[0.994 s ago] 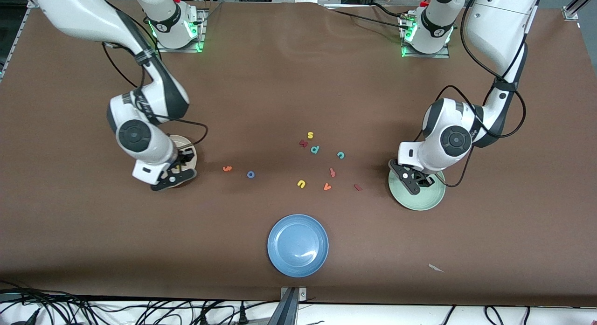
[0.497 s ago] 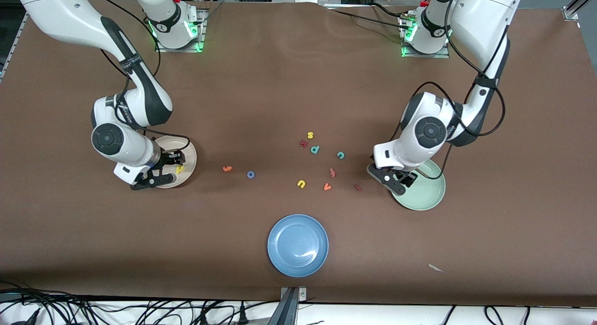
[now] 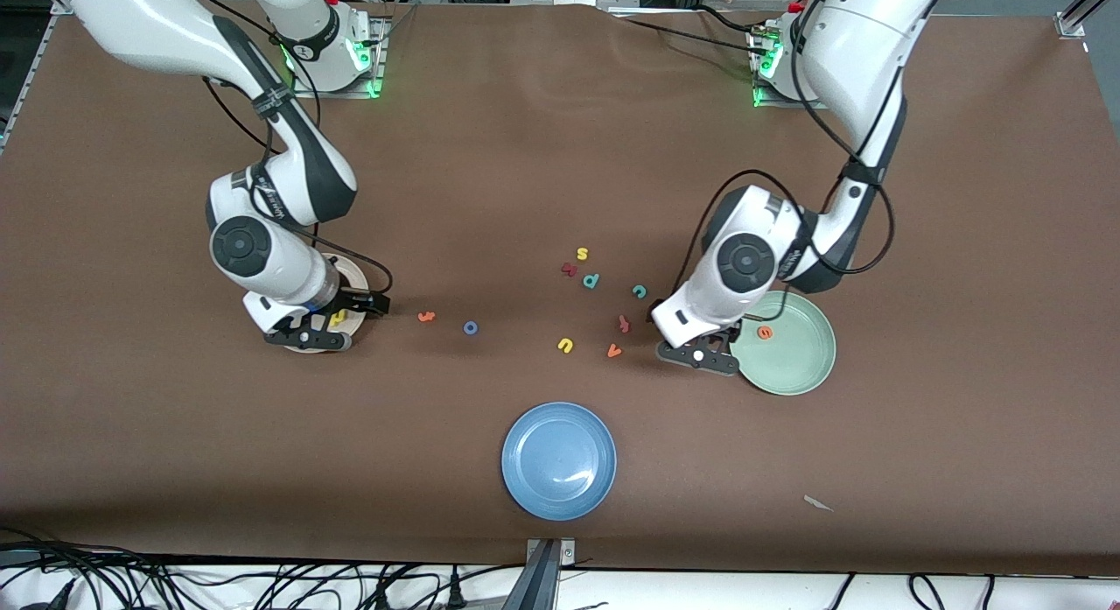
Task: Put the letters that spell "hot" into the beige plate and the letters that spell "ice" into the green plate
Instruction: 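Grasp the blue ring with the right gripper while the left gripper grasps pink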
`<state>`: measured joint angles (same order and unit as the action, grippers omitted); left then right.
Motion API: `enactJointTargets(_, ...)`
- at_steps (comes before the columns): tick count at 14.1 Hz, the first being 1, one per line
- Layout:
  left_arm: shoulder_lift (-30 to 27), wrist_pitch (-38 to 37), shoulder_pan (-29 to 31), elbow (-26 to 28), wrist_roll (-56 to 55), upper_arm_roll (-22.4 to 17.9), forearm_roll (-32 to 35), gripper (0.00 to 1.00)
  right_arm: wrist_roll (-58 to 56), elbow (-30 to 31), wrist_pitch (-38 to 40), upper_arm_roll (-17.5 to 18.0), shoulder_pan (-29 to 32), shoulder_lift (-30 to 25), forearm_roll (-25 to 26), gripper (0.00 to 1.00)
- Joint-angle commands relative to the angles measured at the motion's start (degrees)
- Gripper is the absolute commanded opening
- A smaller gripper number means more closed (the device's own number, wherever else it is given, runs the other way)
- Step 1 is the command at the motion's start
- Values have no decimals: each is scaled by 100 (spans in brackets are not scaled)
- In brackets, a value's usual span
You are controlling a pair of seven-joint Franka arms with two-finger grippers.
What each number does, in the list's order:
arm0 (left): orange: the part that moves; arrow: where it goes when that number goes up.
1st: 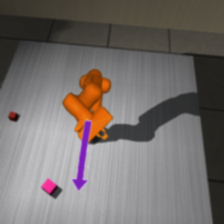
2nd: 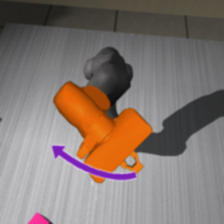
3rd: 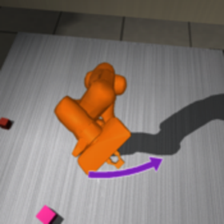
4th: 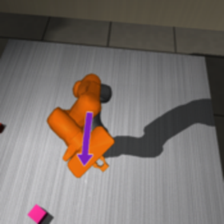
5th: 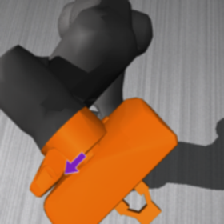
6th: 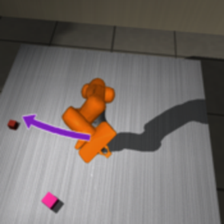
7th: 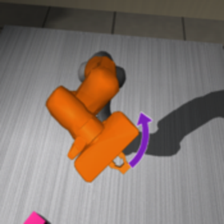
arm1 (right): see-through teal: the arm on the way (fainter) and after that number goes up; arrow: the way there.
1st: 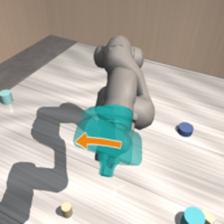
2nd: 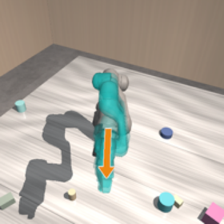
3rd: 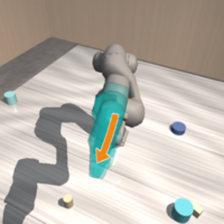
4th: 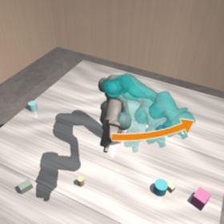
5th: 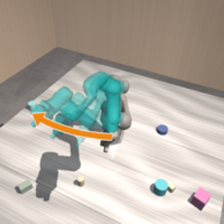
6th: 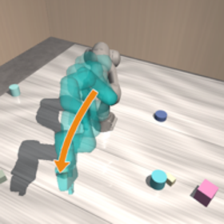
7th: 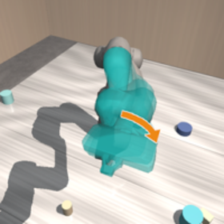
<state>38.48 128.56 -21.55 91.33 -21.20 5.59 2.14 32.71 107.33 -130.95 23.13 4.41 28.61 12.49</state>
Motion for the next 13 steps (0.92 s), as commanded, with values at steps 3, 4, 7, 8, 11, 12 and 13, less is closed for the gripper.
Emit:
enactJointTargets(3, 501, -191, -25, -597, -1859, -40, -152, 100, 1218, -571, -62, -37, -739, 346, 8, 100)
enactJointTargets(4, 589, -191, -7, -642, -2158, -49, -196, 99, 1420, -703, -62, -37, -879, 477, 8, 100)
enactJointTargets(7, 783, -191, 37, -739, -2836, -49, -390, 64, 1921, -1011, -62, -45, -1135, 803, 331, 100)
enactJointTargets(8, 810, -191, 46, -748, -2977, -49, -399, 53, 2053, -1056, -62, -45, -1214, 934, 516, 100)
enactJointTargets(11, 959, -191, 72, -897, -3154, -49, -548, 48, 2204, -1354, -62, -45, -1346, 1268, 807, 100)
enactJointTargets(12, 1003, -182, 72, -915, -3154, -49, -566, 48, 2178, -1511, -62, -45, -1460, 1409, 808, 100)
enactJointTargets(13, 1029, -173, 63, -915, -3171, -57, -574, 48, 2195, -1600, -71, -45, -1556, 1515, 808, 100)
